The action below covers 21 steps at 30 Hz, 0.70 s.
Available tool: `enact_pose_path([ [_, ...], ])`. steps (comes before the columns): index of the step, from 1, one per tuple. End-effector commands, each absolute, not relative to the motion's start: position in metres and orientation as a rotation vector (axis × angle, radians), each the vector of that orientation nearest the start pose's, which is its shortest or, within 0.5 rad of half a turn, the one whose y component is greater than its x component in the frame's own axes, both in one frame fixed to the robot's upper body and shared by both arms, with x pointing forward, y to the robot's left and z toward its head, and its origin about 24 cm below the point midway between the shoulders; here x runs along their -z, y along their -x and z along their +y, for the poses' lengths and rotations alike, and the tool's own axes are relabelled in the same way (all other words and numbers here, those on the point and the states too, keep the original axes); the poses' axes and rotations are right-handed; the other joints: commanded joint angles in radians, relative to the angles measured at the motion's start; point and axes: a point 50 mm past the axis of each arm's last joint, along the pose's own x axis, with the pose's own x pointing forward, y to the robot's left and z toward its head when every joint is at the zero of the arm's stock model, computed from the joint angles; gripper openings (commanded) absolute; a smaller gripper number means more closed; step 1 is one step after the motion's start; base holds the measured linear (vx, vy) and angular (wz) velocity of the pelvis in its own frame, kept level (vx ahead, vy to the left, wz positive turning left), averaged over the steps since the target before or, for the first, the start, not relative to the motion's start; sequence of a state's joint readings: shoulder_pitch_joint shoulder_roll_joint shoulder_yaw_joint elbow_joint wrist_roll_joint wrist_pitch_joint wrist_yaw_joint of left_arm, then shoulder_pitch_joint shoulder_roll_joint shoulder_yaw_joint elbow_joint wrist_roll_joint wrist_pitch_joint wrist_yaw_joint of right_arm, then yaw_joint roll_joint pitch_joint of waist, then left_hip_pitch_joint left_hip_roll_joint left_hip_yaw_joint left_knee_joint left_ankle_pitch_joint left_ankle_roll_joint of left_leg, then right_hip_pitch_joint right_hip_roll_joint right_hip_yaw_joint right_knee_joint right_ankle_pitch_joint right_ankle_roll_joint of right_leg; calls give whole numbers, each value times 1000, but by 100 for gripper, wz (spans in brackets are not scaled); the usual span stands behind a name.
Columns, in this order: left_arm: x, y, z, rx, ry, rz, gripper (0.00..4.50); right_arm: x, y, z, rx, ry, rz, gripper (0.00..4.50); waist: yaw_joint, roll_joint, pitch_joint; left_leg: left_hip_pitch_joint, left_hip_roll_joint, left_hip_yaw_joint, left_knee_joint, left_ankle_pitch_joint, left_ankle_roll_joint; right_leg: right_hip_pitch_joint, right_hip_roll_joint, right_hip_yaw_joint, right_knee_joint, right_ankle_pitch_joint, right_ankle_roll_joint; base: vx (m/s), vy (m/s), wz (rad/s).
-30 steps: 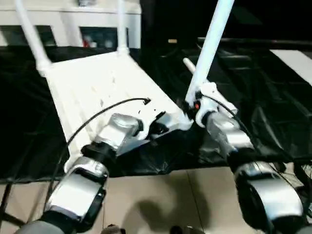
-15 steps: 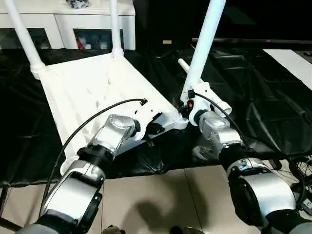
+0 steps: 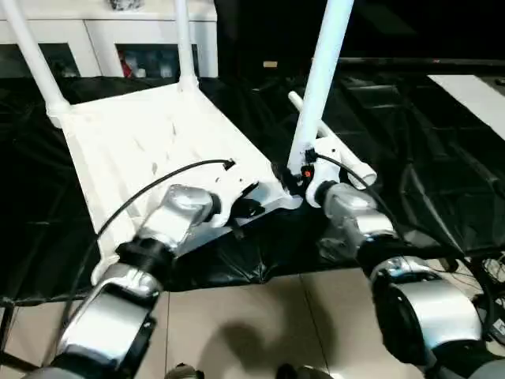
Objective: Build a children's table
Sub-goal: Insert table leg to table base, then rotate leg to tighten
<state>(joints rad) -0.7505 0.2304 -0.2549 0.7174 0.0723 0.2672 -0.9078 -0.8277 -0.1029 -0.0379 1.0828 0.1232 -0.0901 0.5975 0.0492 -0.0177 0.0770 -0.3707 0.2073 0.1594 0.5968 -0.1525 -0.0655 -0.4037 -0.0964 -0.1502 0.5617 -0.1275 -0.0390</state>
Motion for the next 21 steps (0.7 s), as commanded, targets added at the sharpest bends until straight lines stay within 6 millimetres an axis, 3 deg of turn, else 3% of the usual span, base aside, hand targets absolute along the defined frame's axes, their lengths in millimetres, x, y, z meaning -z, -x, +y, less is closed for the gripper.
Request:
enact_pose_path([
  [1, -92, -352, 83, 1138, -394, 301, 0, -62, -369, -100, -751, -4, 174, 346, 8, 10, -88, 25, 26, -2, -72, -394, 26, 49, -68, 58, -69, -407, -158, 0, 0, 0],
  [3, -92, -348, 86, 1196, -406, 295, 0, -62, -364, -111, -828, 29, 178, 346, 16, 8, -89, 23, 28, 0, -73, -367, 31, 52, -66, 60, -64, -377, -165, 0, 0, 0],
  [9, -88, -338, 95, 1330, -486, 310, 0, -59, -346, -136, -1065, 126, 240, 346, 52, 6, -93, 31, 30, 20, -67, -294, 49, 41, -54, 83, -42, -287, -210, 0, 0, 0],
  [11, -87, -337, 98, 1360, -508, 318, 0, -58, -341, -143, -1120, 144, 271, 346, 61, 8, -94, 22, 32, 19, -67, -269, 56, 46, -52, 88, -31, -264, -214, 0, 0, 0],
  [13, -86, -336, 100, 1383, -522, 326, 0, -56, -337, -149, -1161, 165, 303, 346, 66, 9, -95, 22, 33, 19, -67, -268, 49, 45, -54, 89, -29, -258, -218, 0, 0, 0],
  [20, -84, -332, 107, 1455, -557, 344, 0, -54, -330, -158, -1248, 229, 379, 346, 71, 7, -90, 21, 31, 15, -71, -310, 27, 46, -57, 90, -38, -348, -190, 0, 0, 0],
  [21, -84, -332, 107, 1457, -558, 345, 0, -54, -330, -158, -1248, 228, 379, 328, 70, 7, -89, 20, 30, 15, -71, -315, 22, 45, -56, 89, -41, -367, -184, 0, 0, 0],
])
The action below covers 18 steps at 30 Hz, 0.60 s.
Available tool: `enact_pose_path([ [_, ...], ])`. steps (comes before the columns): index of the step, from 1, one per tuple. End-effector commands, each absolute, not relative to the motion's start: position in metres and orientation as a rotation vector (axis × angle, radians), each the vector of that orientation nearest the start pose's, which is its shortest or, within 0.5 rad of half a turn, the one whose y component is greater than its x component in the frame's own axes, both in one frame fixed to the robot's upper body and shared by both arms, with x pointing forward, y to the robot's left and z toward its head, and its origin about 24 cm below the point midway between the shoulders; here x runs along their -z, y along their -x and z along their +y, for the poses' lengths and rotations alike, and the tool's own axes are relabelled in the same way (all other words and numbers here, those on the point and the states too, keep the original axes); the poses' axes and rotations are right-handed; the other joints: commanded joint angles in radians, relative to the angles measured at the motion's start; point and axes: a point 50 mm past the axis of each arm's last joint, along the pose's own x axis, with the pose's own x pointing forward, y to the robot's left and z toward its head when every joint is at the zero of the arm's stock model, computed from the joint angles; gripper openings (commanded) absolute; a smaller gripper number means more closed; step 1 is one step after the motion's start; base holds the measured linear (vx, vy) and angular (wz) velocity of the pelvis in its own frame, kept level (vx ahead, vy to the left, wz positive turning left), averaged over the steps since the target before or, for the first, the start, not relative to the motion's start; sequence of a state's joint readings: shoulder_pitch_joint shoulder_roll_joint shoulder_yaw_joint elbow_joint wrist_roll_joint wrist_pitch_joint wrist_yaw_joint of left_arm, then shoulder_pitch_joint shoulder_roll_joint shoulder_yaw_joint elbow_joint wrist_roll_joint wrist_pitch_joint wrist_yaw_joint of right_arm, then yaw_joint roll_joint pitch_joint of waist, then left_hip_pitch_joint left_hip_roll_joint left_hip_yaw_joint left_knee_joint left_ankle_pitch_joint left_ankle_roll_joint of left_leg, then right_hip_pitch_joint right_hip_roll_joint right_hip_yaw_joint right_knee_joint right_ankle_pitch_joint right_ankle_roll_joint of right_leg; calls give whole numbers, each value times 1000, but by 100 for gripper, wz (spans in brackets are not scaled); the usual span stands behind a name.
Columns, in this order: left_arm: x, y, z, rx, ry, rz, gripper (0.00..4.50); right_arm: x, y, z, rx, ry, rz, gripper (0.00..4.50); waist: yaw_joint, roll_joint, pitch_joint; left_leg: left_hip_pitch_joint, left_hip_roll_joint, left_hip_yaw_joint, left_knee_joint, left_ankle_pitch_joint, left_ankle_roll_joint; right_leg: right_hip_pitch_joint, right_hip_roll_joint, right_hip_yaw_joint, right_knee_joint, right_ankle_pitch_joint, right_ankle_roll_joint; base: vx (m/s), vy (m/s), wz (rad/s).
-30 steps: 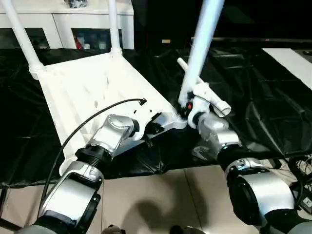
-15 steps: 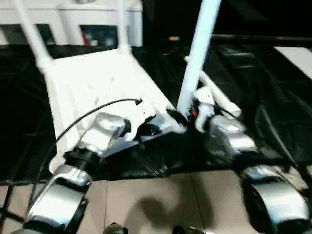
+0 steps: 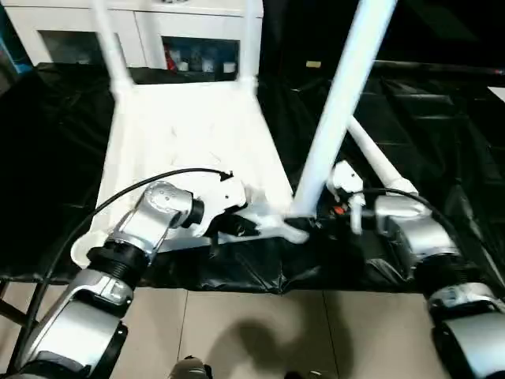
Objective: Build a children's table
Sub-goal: Rotate leg to tighten
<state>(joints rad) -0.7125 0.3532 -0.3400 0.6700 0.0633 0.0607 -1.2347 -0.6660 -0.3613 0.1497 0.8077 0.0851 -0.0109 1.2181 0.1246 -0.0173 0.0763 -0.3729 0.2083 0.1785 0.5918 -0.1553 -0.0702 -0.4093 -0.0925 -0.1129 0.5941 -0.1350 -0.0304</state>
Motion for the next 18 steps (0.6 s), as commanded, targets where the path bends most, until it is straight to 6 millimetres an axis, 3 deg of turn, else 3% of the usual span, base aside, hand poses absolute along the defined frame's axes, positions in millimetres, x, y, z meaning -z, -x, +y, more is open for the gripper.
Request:
enact_pose_path([
  [1, -84, -332, 109, 1466, -560, 350, 0, -55, -330, -157, -1252, 228, 381, 310, -4, 7, -89, 23, 29, -5, -66, -313, 24, 51, -62, 52, -75, -371, -187, 0, 0, 0],
  [6, -83, -331, 112, 1489, -568, 364, 0, -57, -329, -155, -1284, 249, 391, 282, -6, 5, -88, 22, 31, -7, -68, -318, 19, 51, -62, 52, -74, -382, -180, 0, 0, 0],
  [7, -83, -332, 113, 1491, -579, 369, 0, -57, -329, -155, -1287, 265, 396, 280, -5, 10, -88, 21, 30, -8, -67, -315, 19, 51, -62, 52, -74, -378, -182, 0, 0, 0],
  [13, -83, -334, 113, 1478, -577, 371, 0, -55, -329, -154, -1278, 255, 395, 276, -7, 7, -88, 20, 29, -7, -68, -317, 17, 52, -61, 52, -74, -376, -183, 0, 0, 0],
  [17, -81, -336, 110, 1442, -545, 371, 0, -50, -327, -150, -1233, 197, 380, 275, -6, 10, -87, 22, 28, -7, -68, -329, 15, 51, -60, 51, -78, -391, -178, 0, 0, 0],
  [18, -81, -340, 105, 1389, -502, 368, 0, -48, -328, -149, -1166, 155, 359, 275, -5, 19, -86, 26, 29, -9, -69, -343, 11, 50, -62, 50, -80, -408, -176, 0, 0, 0],
])
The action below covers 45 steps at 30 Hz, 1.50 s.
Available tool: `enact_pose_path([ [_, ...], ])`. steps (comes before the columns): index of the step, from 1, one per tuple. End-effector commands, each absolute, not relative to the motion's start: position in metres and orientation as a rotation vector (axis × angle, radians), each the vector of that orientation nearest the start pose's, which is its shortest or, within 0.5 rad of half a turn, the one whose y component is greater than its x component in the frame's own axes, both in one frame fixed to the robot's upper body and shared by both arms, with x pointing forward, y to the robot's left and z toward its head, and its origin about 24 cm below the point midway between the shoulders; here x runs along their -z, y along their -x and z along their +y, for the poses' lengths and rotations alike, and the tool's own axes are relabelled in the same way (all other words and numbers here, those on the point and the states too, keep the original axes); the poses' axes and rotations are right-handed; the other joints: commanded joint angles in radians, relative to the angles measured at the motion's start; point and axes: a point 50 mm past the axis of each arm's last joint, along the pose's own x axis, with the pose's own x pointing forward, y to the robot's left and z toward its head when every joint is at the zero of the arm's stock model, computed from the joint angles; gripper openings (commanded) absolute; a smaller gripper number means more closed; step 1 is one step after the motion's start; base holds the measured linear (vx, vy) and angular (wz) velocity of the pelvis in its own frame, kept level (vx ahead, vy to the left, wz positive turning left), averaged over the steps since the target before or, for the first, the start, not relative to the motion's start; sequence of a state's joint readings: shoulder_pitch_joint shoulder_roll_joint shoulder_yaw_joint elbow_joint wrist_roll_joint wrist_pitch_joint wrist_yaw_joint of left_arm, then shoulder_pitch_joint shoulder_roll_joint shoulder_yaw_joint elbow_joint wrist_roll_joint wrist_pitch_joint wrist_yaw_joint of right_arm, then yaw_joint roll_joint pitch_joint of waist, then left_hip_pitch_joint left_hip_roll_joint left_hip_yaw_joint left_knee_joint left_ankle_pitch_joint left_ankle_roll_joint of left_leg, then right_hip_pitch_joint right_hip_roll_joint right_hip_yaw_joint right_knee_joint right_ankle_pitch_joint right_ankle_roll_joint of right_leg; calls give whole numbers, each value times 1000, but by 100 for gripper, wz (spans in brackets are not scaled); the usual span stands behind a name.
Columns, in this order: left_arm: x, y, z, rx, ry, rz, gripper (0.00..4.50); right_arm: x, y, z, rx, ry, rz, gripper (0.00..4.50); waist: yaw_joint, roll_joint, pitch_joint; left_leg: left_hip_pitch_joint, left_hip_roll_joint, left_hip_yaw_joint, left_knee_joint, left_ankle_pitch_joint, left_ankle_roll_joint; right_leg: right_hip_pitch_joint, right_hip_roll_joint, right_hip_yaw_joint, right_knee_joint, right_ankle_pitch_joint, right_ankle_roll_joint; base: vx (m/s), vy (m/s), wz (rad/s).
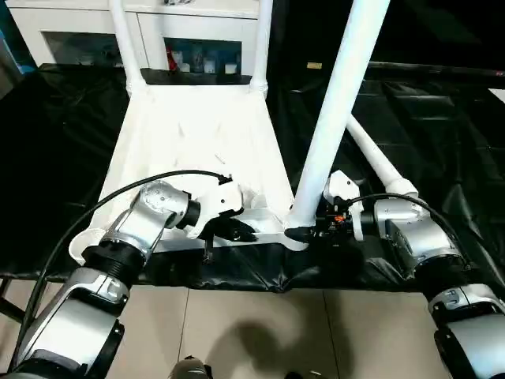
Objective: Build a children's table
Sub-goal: Rotate leg to tighten
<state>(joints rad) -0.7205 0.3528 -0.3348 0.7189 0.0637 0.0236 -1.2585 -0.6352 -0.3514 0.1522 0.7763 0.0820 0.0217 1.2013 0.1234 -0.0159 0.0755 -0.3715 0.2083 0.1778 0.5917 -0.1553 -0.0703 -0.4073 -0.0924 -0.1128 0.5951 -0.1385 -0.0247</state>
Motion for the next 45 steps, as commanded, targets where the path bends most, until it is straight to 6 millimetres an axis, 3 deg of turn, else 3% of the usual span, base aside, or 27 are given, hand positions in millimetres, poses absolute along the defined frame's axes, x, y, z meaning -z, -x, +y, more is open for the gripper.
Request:
enact_pose_path([
  [1, -81, -341, 104, 1382, -496, 368, 0, -48, -329, -149, -1157, 151, 357, 275, -8, 14, -84, 24, 29, -7, -69, -348, 8, 48, -61, 50, -83, -409, -179, 0, 0, 0],
  [2, -81, -344, 99, 1339, -460, 368, 0, -45, -331, -147, -1080, 120, 339, 275, -12, 6, -83, 23, 27, -8, -70, -362, 3, 46, -61, 49, -85, -436, -173, 0, 0, 0],
  [3, -81, -345, 97, 1323, -446, 368, 0, -44, -333, -147, -1043, 106, 334, 275, -14, 8, -82, 29, 23, -10, -67, -373, -2, 44, -63, 44, -92, -480, -160, 0, 0, 0],
  [5, -79, -347, 87, 1279, -425, 373, 0, -37, -339, -143, -876, 59, 320, 275, -23, 2, -80, 24, 21, -14, -68, -369, -3, 47, -66, 40, -99, -530, -134, 0, 0, 0],
  [7, -77, -348, 78, 1234, -404, 377, 0, -31, -343, -138, -735, 1, 318, 275, -33, 1, -80, 26, 20, -16, -66, -370, -10, 43, -68, 36, -105, -567, -117, 0, 0, 0],
  [10, -74, -349, 67, 1193, -385, 377, 0, -24, -347, -128, -592, -86, 328, 274, -54, 5, -80, 16, 14, -23, -65, -380, -6, 52, -68, 20, -116, -607, -83, 0, 0, 0],
  [14, -72, -349, 53, 1110, -374, 368, 0, -19, -349, -98, -492, -93, 326, 274, -75, 9, -80, 19, 16, -27, -68, -407, 0, 50, -65, 15, -120, -562, -96, 0, 0, 0],
  [17, -68, -349, 54, 1094, -413, 366, 0, -22, -350, -86, -514, -74, 301, 274, -81, 10, -79, 26, 14, -25, -67, -436, 9, 44, -64, 15, -125, -564, -100, 0, 0, 0],
  [19, -68, -349, 56, 1085, -440, 363, 0, -24, -351, -84, -513, -76, 285, 330, -83, 10, -78, 28, 14, -24, -67, -446, 12, 42, -63, 15, -126, -568, -100, 0, 0, 0],
  [25, -70, -350, 68, 1112, -450, 343, 0, -34, -354, -88, -572, 5, 229, 380, -87, 9, -78, 26, 13, -23, -67, -448, 18, 43, -63, 17, -126, -575, -100, 0, 0, 0],
  [28, -71, -346, 75, 1171, -451, 331, 0, -39, -353, -96, -665, 63, 205, 380, -87, 13, -79, 25, 17, -23, -70, -444, 21, 43, -63, 23, -120, -541, -115, 0, 0, 0],
  [31, -71, -341, 81, 1246, -466, 321, 0, -43, -348, -104, -783, 121, 190, 380, -81, 10, -80, 21, 19, -19, -72, -427, 33, 47, -62, 31, -111, -490, -140, 0, 0, 0],
  [34, -69, -337, 88, 1305, -496, 334, 0, -46, -343, -115, -912, 168, 202, 380, -70, 13, -83, 28, 26, -15, -73, -405, 32, 42, -62, 41, -99, -417, -179, 0, 0, 0],
  [36, -68, -335, 93, 1330, -514, 347, 0, -48, -340, -122, -988, 194, 220, 380, -53, 12, -84, 25, 28, -10, -74, -372, 40, 47, -59, 46, -90, -365, -192, 0, 0, 0],
  [38, -68, -333, 96, 1348, -522, 350, 0, -49, -337, -127, -1038, 211, 236, 380, -49, 12, -86, 23, 30, -8, -73, -352, 38, 50, -60, 48, -82, -337, -206, 0, 0, 0],
  [40, -68, -331, 100, 1381, -531, 358, 0, -50, -335, -133, -1103, 229, 263, 380, -40, 11, -89, 19, 32, -8, -73, -330, 41, 56, -60, 48, -78, -314, -211, 0, 0, 0],
  [45, -68, -327, 106, 1431, -552, 371, 0, -52, -331, -138, -1205, 235, 303, 380, -29, 9, -89, 21, 31, -4, -71, -299, 45, 54, -60, 50, -73, -284, -228, 0, 0, 0],
])
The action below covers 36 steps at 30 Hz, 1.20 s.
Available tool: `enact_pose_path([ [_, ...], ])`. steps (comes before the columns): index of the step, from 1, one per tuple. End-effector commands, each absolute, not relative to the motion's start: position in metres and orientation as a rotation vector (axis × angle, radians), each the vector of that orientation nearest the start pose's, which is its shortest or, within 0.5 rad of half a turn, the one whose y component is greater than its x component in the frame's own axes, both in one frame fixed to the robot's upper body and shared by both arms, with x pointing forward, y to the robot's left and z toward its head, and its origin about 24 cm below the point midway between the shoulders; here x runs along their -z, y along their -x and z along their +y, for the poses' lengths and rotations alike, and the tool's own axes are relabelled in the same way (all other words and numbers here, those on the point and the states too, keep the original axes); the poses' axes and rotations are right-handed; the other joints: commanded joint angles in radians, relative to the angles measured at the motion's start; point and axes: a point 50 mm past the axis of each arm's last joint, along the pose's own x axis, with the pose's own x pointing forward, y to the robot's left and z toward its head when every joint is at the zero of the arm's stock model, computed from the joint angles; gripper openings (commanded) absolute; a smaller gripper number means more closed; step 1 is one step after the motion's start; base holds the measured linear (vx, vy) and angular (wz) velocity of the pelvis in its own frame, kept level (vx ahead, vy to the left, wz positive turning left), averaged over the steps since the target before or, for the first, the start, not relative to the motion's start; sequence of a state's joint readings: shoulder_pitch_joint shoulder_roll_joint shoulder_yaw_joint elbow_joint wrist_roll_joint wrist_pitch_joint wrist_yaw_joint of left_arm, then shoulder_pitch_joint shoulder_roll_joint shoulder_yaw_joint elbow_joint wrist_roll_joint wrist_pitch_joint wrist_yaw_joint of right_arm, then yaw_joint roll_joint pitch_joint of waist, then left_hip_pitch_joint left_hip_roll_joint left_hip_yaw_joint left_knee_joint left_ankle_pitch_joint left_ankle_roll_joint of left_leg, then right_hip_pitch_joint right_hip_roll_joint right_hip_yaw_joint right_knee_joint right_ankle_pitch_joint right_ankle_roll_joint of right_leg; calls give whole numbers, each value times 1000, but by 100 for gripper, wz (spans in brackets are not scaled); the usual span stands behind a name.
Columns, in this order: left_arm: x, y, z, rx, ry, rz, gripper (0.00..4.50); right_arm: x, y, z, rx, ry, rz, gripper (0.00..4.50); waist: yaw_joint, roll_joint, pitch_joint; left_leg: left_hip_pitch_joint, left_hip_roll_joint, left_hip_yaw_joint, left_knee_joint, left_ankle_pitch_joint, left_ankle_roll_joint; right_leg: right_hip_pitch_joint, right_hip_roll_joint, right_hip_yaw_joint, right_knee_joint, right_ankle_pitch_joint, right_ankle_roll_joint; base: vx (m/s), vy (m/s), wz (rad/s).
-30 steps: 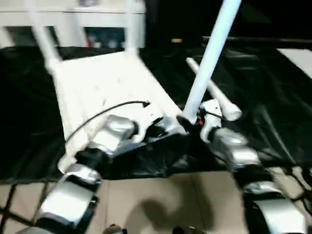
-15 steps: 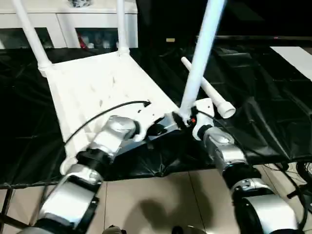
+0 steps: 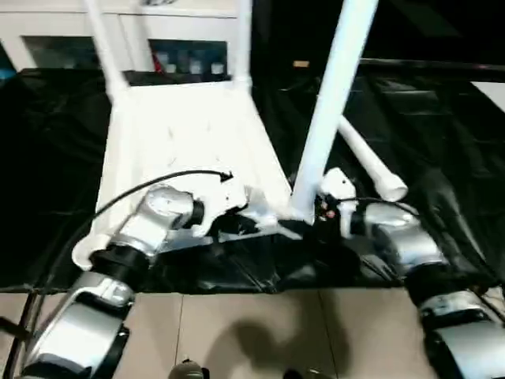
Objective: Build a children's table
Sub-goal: Rotate leg to tighten
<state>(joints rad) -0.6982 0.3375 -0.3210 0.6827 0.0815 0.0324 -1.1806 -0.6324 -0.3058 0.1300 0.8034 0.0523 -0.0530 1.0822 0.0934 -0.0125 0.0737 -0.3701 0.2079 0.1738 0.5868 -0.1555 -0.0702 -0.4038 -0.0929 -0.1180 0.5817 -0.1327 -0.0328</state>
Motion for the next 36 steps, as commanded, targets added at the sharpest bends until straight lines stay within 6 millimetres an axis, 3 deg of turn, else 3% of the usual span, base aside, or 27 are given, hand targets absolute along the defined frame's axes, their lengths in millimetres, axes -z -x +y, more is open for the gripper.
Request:
enact_pose_path([
  [1, -67, -326, 108, 1450, -560, 373, 0, -53, -329, -139, -1243, 231, 315, 366, 2, 2, -87, 19, 31, 0, -66, -300, 45, 51, -60, 55, -61, -300, -216, 0, 0, 0],
  [2, -67, -326, 108, 1450, -560, 373, 0, -53, -329, -139, -1243, 231, 315, 356, 3, 5, -86, 19, 32, 0, -66, -301, 46, 51, -60, 55, -61, -314, -210, 0, 0, 0],
  [4, -66, -323, 110, 1490, -579, 387, 0, -53, -326, -139, -1298, 230, 336, 345, 5, -2, -86, 17, 33, 0, -67, -297, 45, 51, -61, 55, -62, -332, -203, 0, 0, 0],
  [10, -64, -322, 113, 1505, -588, 408, 0, -49, -322, -137, -1325, 217, 361, 297, 10, 2, -83, 19, 33, -3, -70, -322, 26, 48, -62, 56, -66, -381, -182, 0, 0, 0],
  [17, -63, -325, 109, 1466, -530, 421, 0, -43, -321, -137, -1264, 154, 352, 274, 13, 4, -82, 23, 32, -4, -71, -338, 15, 46, -64, 56, -71, -408, -174, 0, 0, 0],
  [18, -62, -328, 107, 1429, -508, 429, 0, -41, -322, -136, -1209, 135, 340, 273, 13, 9, -82, 23, 33, -5, -72, -343, 11, 46, -64, 56, -70, -410, -174, 0, 0, 0],
  [19, -62, -336, 99, 1327, -468, 438, 0, -34, -329, -134, -1001, 104, 313, 273, 9, 8, -79, 26, 31, -3, -72, -355, 5, 41, -63, 56, -76, -426, -168, 0, 0, 0],
  [20, -63, -339, 96, 1289, -460, 437, 0, -32, -332, -133, -930, 91, 306, 272, 6, 9, -75, 30, 29, -5, -72, -370, -4, 35, -62, 56, -78, -448, -166, 0, 0, 0],
  [21, -63, -343, 92, 1242, -450, 434, 0, -30, -336, -131, -835, 70, 294, 272, -2, 2, -78, 28, 25, -12, -72, -392, -19, 44, -66, 47, -82, -507, -144, 0, 0, 0],
  [22, -64, -344, 88, 1216, -443, 431, 0, -29, -338, -130, -783, 49, 294, 272, -4, 3, -78, 28, 25, -14, -72, -394, -24, 44, -68, 46, -85, -531, -132, 0, 0, 0],
  [23, -65, -348, 82, 1171, -430, 421, 0, -26, -341, -127, -694, 11, 298, 272, -17, -3, -76, 35, 20, -15, -67, -412, -19, 37, -68, 38, -102, -597, -101, 0, 0, 0],
  [24, -66, -349, 76, 1148, -418, 412, 0, -24, -343, -124, -635, -14, 301, 272, -19, -2, -76, 34, 20, -15, -67, -411, -14, 39, -70, 35, -104, -606, -97, 0, 0, 0],
  [25, -66, -350, 73, 1137, -411, 407, 0, -23, -344, -122, -604, -28, 304, 272, -26, -1, -75, 24, 19, -18, -68, -407, -11, 45, -69, 29, -107, -613, -85, 0, 0, 0],
  [27, -67, -350, 62, 1111, -384, 390, 0, -21, -346, -113, -541, -56, 305, 272, -37, -1, -75, 25, 16, -19, -66, -428, -6, 41, -66, 22, -116, -624, -70, 0, 0, 0],
  [29, -68, -349, 52, 1112, -368, 378, 0, -20, -348, -101, -484, -85, 315, 272, -48, -1, -73, 33, 12, -19, -60, -451, 4, 34, -66, 13, -128, -655, -57, 0, 0, 0],
  [32, -65, -346, 43, 1110, -399, 369, 0, -24, -350, -83, -475, -95, 286, 272, -57, 3, -75, 25, 15, -24, -65, -456, 6, 41, -65, 9, -127, -643, -47, 0, 0, 0],
  [33, -64, -346, 43, 1106, -414, 367, 0, -25, -350, -80, -470, -96, 275, 307, -61, 14, -74, 31, 17, -24, -68, -481, 4, 37, -63, 10, -132, -622, -53, 0, 0, 0],
  [36, -63, -345, 44, 1115, -445, 354, 0, -30, -353, -77, -467, -98, 243, 344, -66, 12, -73, 32, 18, -26, -71, -510, 7, 38, -62, 9, -129, -597, -66, 0, 0, 0],
])
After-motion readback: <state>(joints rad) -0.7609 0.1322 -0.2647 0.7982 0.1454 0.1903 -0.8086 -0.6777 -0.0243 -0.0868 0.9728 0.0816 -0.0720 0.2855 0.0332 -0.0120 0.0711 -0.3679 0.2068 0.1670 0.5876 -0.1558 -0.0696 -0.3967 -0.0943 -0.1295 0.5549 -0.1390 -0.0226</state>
